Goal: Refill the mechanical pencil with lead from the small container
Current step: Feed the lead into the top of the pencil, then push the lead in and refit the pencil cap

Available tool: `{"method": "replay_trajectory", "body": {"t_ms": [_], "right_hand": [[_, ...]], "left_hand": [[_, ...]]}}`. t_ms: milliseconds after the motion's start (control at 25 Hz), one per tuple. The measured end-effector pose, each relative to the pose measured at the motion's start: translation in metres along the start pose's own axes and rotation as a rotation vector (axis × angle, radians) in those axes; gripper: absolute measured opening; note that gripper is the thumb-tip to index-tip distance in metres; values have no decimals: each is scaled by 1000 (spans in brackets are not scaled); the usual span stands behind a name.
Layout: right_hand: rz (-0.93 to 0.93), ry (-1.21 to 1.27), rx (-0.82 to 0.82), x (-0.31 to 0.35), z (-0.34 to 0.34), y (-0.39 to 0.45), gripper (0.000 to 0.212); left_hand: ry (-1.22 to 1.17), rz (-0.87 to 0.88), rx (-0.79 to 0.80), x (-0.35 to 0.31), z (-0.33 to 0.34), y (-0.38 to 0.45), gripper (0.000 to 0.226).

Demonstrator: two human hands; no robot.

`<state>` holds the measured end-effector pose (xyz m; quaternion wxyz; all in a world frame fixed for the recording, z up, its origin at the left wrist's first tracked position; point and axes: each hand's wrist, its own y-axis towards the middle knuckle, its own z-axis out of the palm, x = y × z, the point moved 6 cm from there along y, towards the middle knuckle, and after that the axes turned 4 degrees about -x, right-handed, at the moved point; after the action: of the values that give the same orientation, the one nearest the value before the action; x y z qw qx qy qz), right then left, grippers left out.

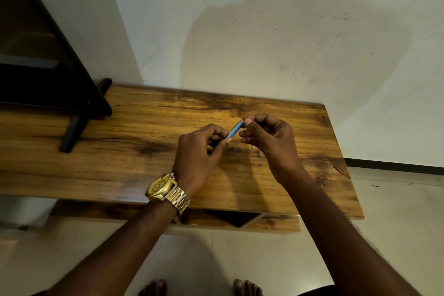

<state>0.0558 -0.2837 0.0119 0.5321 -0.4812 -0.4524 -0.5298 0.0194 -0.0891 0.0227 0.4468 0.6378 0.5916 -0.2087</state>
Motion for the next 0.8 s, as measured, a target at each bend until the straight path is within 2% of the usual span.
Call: {"method": "replay_trajectory", "body": {"t_ms": [120,240,320,360,440,520,800], "right_hand": [[14,28,-83,2,-17,6,18],[41,-18,-259,-1,-42,9,22],[11,-224,-370,2,-59,9,20],[-26,-407,-401,5,-65,10,18],[-106,-798,-347,9,-67,11,13],[-163,-1008,-248,6,-58,11,9],[-177,-1180,-62,-16,-31,12,12]], "left_hand": [[-129,-126,6,5,3,-2,12],[-242,-196,24,7,5,-3,13],[-312,-226,17,7,4,-2,16],[-339,-242,9,8,4,-1,18],[-367,-259,-11,11,2,0,21],[-384,-264,-27,12,0,1,21],[-337,-256,-38,10,-3,1,24]]}}
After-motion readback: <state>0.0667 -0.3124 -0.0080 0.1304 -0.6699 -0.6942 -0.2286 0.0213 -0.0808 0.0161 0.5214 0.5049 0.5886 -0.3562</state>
